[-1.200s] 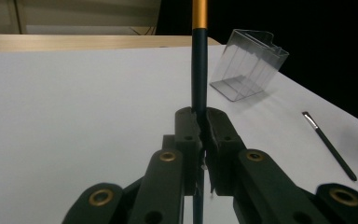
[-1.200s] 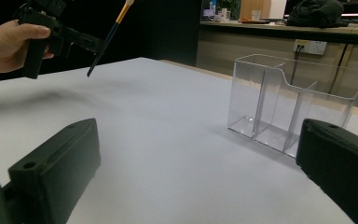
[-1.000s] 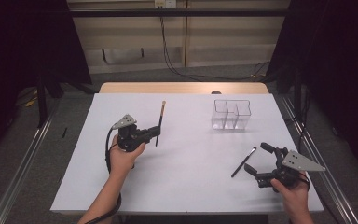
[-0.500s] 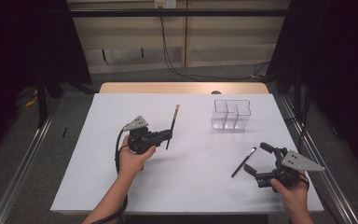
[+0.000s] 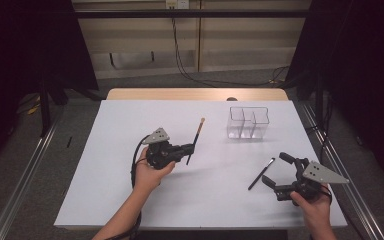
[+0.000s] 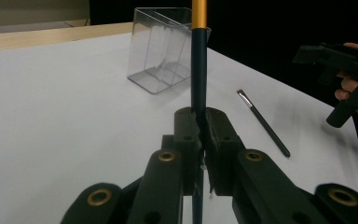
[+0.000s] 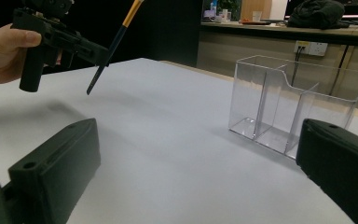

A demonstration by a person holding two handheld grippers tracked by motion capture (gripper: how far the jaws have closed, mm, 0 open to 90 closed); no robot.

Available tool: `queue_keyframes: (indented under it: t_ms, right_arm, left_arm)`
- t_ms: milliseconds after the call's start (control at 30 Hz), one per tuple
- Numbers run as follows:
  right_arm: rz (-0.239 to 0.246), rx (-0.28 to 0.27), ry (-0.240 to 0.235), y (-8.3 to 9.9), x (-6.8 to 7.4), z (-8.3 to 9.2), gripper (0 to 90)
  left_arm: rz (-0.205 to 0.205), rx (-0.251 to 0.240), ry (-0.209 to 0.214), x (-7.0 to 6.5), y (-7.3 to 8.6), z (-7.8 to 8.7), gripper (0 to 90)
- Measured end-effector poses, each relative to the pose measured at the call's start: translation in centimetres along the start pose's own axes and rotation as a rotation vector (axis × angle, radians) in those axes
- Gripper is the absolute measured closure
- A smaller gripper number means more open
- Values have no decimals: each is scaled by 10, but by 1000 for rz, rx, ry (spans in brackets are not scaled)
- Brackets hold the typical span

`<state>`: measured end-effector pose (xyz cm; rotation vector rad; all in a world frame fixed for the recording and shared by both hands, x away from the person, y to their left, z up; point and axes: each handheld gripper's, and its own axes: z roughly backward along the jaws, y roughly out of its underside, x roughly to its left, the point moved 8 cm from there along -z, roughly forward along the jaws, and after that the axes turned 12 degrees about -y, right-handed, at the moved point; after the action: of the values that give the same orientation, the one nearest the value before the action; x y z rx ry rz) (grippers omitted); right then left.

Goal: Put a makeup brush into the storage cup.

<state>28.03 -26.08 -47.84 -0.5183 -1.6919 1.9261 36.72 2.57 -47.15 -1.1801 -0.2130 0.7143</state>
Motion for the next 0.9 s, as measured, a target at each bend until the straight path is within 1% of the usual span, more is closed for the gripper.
queue_keyframes:
  t_ms: [33,67,167,367,500,567,767,900]
  right_arm:
    - [-1,1,1,0,0,0,0]
    - [-1,2,2,0,0,0,0]
    - [-3,0,2,0,0,0,0]
    - [-7,-2,3,0,0,0,0]
    - [-10,0,0,0,1,-2,0]
    - [-24,-1,-2,0,2,-3,0]
    - [-27,17,-3,1,3,-10,0]
    - [-31,19,1,0,3,-12,0]
  left_arm:
    - [2,1,6,-2,0,-1,842]
    - [-12,5,10,-4,1,-2,842]
    - [-24,14,27,-10,2,-5,842]
    - [-34,24,49,-18,5,-8,842]
    - [-39,25,50,-20,6,-8,842]
    - [-35,24,51,-19,7,-8,842]
    - [-33,21,52,-19,6,-8,842]
    - [-35,19,52,-18,6,-7,842]
